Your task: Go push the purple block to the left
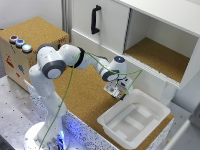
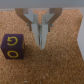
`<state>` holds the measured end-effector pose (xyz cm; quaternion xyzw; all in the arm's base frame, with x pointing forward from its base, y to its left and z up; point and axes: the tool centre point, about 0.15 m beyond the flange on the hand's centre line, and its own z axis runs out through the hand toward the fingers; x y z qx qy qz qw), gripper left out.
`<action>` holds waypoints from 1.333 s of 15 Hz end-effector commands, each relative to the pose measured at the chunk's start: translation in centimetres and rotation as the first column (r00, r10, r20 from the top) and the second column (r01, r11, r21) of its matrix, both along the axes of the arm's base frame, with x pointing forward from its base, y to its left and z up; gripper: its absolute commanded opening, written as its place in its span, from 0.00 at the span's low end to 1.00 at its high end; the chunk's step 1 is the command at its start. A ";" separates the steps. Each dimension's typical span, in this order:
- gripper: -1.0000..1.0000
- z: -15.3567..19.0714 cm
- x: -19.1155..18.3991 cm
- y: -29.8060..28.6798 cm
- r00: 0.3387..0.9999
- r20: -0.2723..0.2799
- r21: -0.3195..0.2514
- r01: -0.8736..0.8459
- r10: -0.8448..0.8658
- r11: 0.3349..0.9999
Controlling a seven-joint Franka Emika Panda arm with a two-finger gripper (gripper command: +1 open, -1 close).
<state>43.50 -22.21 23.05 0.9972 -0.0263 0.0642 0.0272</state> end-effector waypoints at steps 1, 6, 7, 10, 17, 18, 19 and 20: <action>0.00 -2.0 1.2 0.2 0.998 -0.066 0.047 0.009 -0.006 0.999; 0.00 -2.2 1.2 2.7 0.997 -0.082 0.053 -0.007 0.012 0.999; 0.00 -2.3 1.2 3.3 0.996 -0.083 0.050 -0.007 0.011 0.999; 0.00 -2.3 1.9 4.6 0.997 -0.074 0.046 0.009 -0.005 0.999; 0.00 -2.2 1.8 8.3 0.996 -0.087 0.041 0.016 -0.012 0.999; 0.00 -2.0 2.1 8.8 0.997 -0.076 0.042 0.021 -0.018 0.999; 0.00 -1.8 2.3 9.4 0.997 -0.072 0.048 0.032 -0.028 0.998; 0.00 -1.6 2.5 10.0 0.997 -0.071 0.051 0.034 -0.030 0.998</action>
